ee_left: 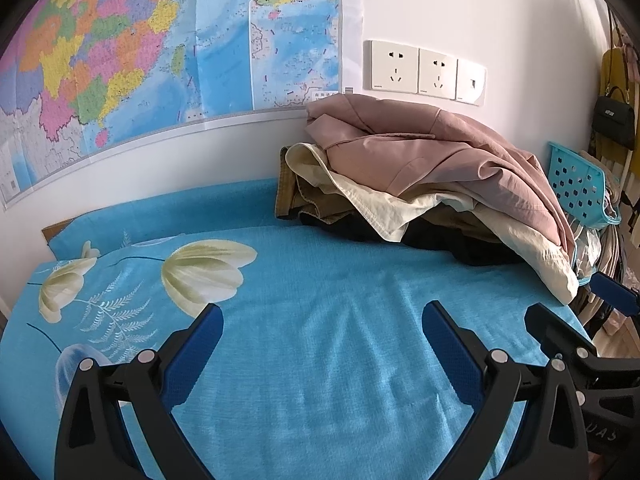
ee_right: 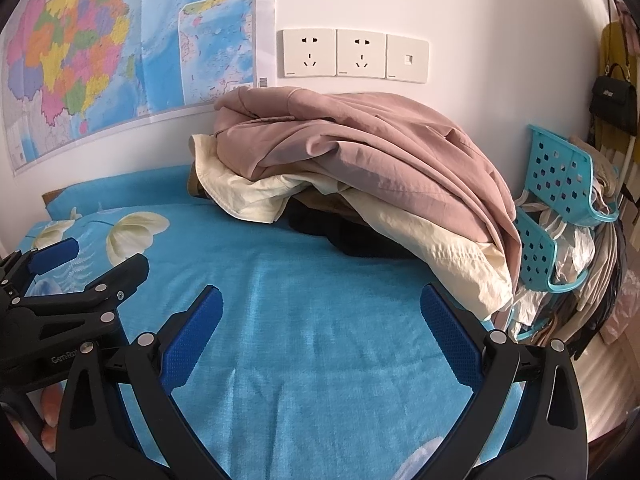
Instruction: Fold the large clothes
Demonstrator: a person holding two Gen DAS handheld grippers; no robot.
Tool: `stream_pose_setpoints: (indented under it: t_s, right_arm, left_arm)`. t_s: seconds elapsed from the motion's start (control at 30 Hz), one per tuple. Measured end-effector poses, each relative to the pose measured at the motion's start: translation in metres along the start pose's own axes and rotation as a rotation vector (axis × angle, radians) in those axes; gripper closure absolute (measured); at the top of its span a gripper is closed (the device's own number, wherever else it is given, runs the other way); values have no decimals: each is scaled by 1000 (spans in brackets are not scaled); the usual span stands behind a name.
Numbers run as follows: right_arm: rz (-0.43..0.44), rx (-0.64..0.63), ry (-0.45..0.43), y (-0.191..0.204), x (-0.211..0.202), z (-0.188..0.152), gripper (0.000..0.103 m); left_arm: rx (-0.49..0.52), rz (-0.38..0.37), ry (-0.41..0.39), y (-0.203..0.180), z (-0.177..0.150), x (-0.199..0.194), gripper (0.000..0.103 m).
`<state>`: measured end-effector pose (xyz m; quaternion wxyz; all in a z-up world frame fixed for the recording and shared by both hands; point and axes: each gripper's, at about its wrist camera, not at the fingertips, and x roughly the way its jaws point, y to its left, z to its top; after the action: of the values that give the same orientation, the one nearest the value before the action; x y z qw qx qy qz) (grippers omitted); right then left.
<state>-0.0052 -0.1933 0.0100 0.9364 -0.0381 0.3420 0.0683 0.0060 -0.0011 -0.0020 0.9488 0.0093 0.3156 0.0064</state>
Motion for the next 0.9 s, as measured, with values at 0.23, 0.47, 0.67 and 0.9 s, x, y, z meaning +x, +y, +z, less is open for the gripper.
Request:
stream_pose_setpoints:
  t_s: [0.23, 0.47, 0.67, 0.9]
  right_arm:
    - [-2, -5, 3, 2, 2, -1, 5]
    - [-6, -11, 5, 2, 4, 0, 5]
    - [3, -32, 8, 2, 7, 5, 5]
    - [18, -102, -43, 1, 9, 28, 5]
  left_arm:
    - [-6, -1, 6, 1, -1, 4, 6]
    - [-8, -5, 11, 1, 0, 7, 6]
    - [-6, -13, 21, 2, 3, 12, 6]
    - [-6, -39, 37, 10, 17, 28, 6]
